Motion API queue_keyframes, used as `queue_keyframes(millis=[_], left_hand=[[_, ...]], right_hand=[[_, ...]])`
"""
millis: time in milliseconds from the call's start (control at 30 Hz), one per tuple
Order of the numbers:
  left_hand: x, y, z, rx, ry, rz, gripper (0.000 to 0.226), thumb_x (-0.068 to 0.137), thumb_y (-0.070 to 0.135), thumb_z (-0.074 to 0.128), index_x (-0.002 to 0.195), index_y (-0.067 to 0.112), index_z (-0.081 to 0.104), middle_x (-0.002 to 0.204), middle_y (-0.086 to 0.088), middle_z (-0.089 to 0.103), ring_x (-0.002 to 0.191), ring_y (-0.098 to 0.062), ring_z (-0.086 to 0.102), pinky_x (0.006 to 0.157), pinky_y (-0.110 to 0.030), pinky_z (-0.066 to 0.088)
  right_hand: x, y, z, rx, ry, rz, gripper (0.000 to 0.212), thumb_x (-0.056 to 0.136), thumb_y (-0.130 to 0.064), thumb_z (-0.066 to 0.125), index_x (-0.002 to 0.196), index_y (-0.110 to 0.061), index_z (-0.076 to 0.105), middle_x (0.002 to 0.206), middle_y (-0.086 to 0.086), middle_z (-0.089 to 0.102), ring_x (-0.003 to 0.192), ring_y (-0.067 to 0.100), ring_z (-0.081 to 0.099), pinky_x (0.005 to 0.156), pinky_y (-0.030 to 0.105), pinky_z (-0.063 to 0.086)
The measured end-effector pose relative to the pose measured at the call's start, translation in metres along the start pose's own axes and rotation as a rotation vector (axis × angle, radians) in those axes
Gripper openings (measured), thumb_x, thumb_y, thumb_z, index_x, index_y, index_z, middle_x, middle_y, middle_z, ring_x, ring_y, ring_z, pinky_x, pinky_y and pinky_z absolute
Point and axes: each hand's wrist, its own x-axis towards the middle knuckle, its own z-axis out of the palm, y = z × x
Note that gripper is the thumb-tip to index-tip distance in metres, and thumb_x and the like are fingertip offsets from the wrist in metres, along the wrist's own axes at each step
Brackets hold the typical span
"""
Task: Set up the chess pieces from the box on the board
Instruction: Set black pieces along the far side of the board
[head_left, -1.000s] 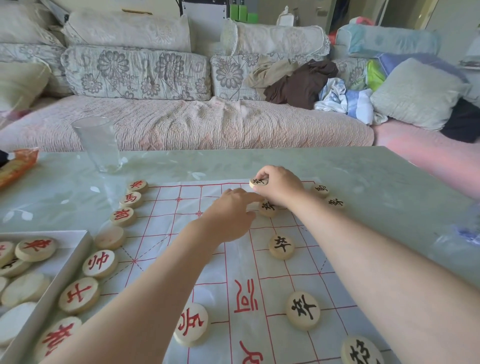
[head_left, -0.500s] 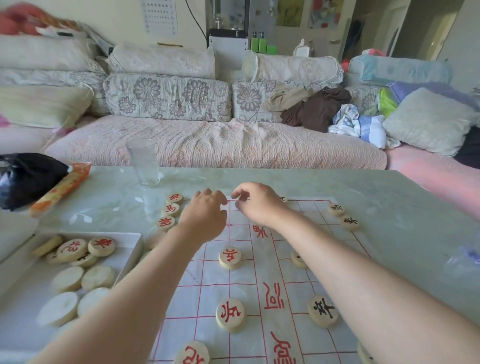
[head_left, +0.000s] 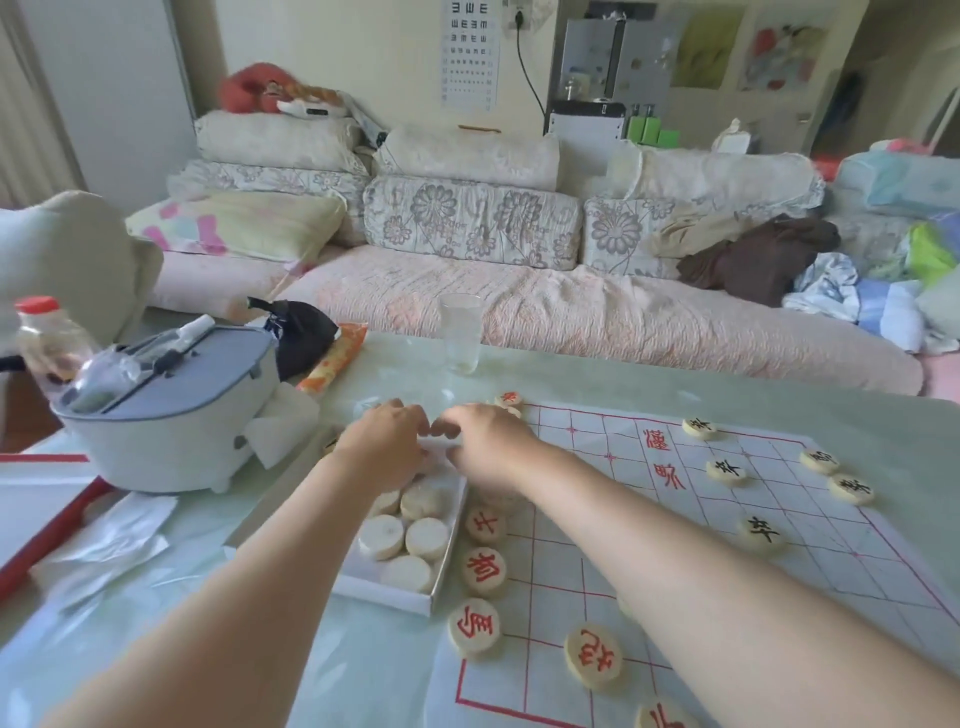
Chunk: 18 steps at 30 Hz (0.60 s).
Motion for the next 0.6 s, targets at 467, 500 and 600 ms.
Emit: queue_keyframes(millis=[467,500,600], left_hand=[[-0.028,-0.062,0.014,0.045,0.01,0.039,0.042,0.093,0.019,0.05,0.134,0.031,0.05,0.138,0.005,0.045,0.129,-0.019,0.034,0.102,-0.036,0.04],[-0.026,-0.062,0.013,0.051,0.026,0.032,0.038,0.093,0.022,0.051,0.13,0.028,0.053,0.132,0.002,0.049,0.124,-0.021,0.038,0.101,-0.036,0.042],[-0.023,-0.057,0.01,0.016,0.027,0.015,0.032,0.093,0.033,0.054,0.123,0.021,0.056,0.12,-0.003,0.053,0.116,-0.023,0.044,0.094,-0.033,0.043]], right_hand=[[0.022,-0.024,0.034,-0.23,-0.091,-0.012,0.052,0.092,-0.014,0.053,0.141,-0.031,0.048,0.135,0.005,0.05,0.125,0.031,0.051,0.101,0.041,0.045],[0.023,-0.023,0.035,-0.227,-0.082,-0.017,0.051,0.092,-0.015,0.055,0.14,-0.03,0.048,0.135,0.005,0.051,0.125,0.03,0.051,0.101,0.04,0.045],[0.021,-0.019,0.037,-0.255,-0.079,-0.026,0.045,0.09,-0.013,0.057,0.133,-0.026,0.053,0.125,0.006,0.049,0.119,0.032,0.054,0.093,0.042,0.049]])
